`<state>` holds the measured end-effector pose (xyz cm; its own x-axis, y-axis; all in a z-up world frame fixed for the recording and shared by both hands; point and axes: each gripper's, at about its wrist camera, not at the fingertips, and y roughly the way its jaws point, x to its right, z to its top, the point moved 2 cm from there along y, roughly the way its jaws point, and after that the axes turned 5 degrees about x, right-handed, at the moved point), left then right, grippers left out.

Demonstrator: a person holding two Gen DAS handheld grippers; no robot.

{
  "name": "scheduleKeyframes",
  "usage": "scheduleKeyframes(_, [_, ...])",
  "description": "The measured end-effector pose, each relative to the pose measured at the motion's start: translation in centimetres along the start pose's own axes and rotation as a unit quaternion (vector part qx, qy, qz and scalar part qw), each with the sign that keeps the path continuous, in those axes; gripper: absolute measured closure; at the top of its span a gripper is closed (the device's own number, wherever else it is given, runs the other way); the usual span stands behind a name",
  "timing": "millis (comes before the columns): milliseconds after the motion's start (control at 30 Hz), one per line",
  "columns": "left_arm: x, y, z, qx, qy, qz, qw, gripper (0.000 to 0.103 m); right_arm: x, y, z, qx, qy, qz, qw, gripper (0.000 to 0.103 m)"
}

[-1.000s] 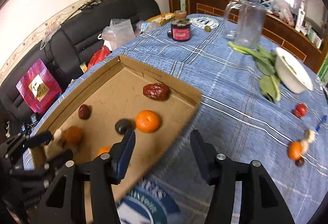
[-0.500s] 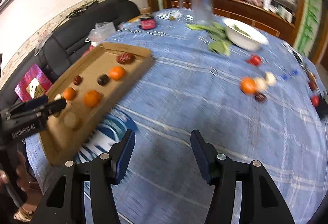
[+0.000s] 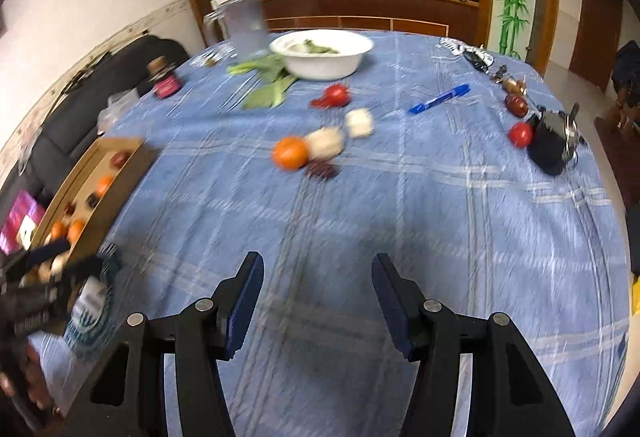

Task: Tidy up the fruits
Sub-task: 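Grasp a dark red date with the right tool while the left tool grasps an orange, then carry the date and orange in both tools over the tray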

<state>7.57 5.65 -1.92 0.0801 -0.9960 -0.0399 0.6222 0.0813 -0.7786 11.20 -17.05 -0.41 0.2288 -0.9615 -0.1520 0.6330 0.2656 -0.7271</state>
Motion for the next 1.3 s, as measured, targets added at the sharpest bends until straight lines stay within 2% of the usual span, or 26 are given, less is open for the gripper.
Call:
scheduleKeyframes(133, [1.2, 1.0, 0.4, -0.010, 0.012, 0.008, 0.9998, 0.028, 0.8, 3.6, 2.4, -0.006, -0.006, 0.020, 1.000, 0.042])
scheduleKeyframes(433, [2.9, 3.3, 3.0, -0.025, 0.027, 0.015, 0.9992, 0.028, 0.1, 9.6, 4.1, -0.021, -0.045, 0.041, 0.998, 0.043])
scheduleKeyframes(467, [3.2, 3.6, 3.4, -0.026, 0.028, 0.014, 0.9992, 0.028, 0.2, 9.9, 4.1, -0.021, -0.043, 0.049, 0.998, 0.053])
scheduleKeyframes(500, [3.8, 4.1, 4.1, -0.027, 0.031, 0.013, 0.9990, 0.028, 0.4, 10.1, 4.0, -0.021, -0.043, 0.051, 0.998, 0.067])
scheduleKeyframes(533, [4.2, 4.5, 4.5, -0.027, 0.034, 0.011, 0.9990, 0.028, 0.6, 10.1, 4.1, -0.016, -0.047, 0.044, 0.998, 0.074])
scheduleKeyframes(633, [6.4, 5.9, 6.2, -0.024, 0.048, -0.001, 0.9986, 0.028, 1.6, 9.8, 4.2, -0.013, -0.035, 0.043, 0.998, 0.074])
scheduleKeyframes(767, [9.4, 8.2, 8.2, -0.027, 0.046, -0.042, 0.9977, 0.028, 3.7, 8.0, 3.8, -0.003, -0.018, 0.041, 0.999, 0.074])
scheduleKeyframes(867, [11.3, 10.3, 9.2, -0.038, 0.040, -0.063, 0.9965, 0.028, 5.0, 6.8, 3.1, 0.000, -0.026, 0.025, 0.999, 0.074])
scheduleKeyframes(1000, [13.0, 12.6, 10.0, -0.038, 0.042, -0.075, 0.9955, 0.028, 6.2, 6.6, 2.3, -0.008, -0.014, 0.023, 1.000, 0.074])
scheduleKeyframes(1033, [13.3, 12.7, 10.0, -0.036, 0.044, -0.078, 0.9954, 0.033, 6.4, 6.5, 2.2, -0.008, -0.010, 0.024, 1.000, 0.074])
scheduleKeyframes(1067, [13.5, 12.8, 10.0, -0.028, 0.049, -0.077, 0.9954, 0.045, 6.5, 6.5, 2.1, -0.008, -0.008, 0.024, 1.000, 0.074])
scheduleKeyframes(1133, [13.8, 12.6, 9.9, -0.023, 0.053, -0.113, 0.9919, 0.070, 6.6, 6.4, 2.1, -0.008, -0.002, 0.025, 1.000, 0.074])
scheduleKeyframes(1300, [13.7, 10.9, 8.9, -0.014, 0.073, -0.101, 0.9921, 0.072, 6.1, 5.9, 1.9, -0.004, 0.000, 0.021, 1.000, 0.074])
